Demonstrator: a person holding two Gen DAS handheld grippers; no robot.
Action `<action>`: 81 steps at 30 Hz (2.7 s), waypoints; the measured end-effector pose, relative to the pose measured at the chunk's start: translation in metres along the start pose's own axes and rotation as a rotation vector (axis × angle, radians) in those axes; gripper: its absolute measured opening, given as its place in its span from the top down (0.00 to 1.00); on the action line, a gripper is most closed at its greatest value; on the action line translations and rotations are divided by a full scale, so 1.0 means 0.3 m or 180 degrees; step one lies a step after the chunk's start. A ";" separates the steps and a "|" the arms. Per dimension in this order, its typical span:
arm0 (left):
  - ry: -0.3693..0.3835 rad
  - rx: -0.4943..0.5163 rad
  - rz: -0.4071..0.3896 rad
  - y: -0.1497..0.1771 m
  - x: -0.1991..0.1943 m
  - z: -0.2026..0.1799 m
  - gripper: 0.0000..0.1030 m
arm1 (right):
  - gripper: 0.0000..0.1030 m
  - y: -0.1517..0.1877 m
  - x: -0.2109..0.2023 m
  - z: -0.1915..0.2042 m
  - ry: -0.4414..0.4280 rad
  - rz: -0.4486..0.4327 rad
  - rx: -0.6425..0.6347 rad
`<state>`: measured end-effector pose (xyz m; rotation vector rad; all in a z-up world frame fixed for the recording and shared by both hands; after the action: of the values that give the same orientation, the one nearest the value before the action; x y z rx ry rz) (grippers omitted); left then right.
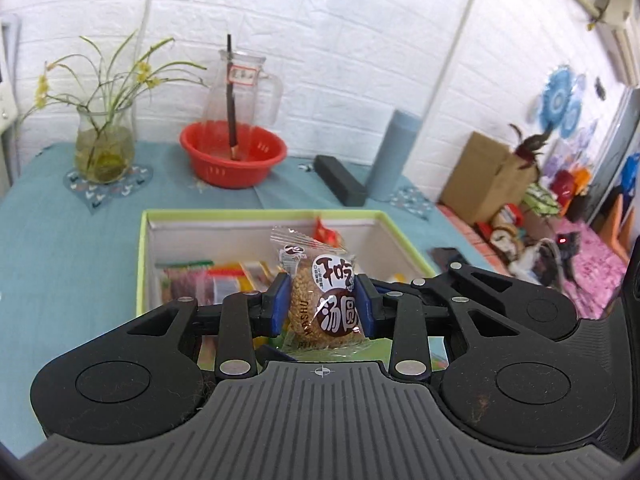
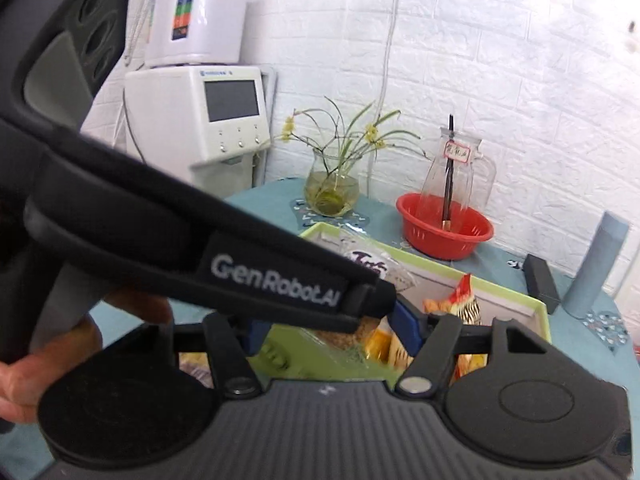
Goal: Organize snacks
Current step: 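Carry the cookie pack into the lime-green box and release it, then grasp the silver foil snack bag with the left tool, then carry the silver foil bag into the lime-green box and release it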
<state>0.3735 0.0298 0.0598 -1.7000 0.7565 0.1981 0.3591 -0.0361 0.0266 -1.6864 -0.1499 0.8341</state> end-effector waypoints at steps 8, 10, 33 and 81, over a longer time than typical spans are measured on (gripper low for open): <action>-0.0199 -0.0037 0.0199 0.038 0.196 0.115 0.43 | 0.18 0.057 0.168 -0.067 -0.0041 0.0226 -0.0063; -0.0208 -0.0109 0.0059 0.017 0.152 0.111 0.36 | 0.17 0.045 0.128 -0.064 0.0005 0.0149 -0.0114; -0.0269 -0.0823 -0.0057 0.422 -0.334 0.153 0.24 | 0.01 0.281 -0.023 0.042 -0.0459 0.0373 0.0111; 0.0546 -0.0460 0.0094 0.461 -0.396 -0.098 0.62 | 0.17 0.324 -0.403 0.332 -0.0399 0.0042 0.0411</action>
<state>0.1940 0.0355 0.0165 -1.8604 0.9131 0.1308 0.1793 -0.0477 -0.0124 -1.5165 -0.1675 0.9403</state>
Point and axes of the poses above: each gripper's, at about its wrist camera, not at the fingertips, and x roughly the way its jaws point, z to its left, y to its underside, the point moved 6 cm from there along x, roughly the way its jaws point, and after that the axes turned 3 degrees about -z, right-handed, at the moved point
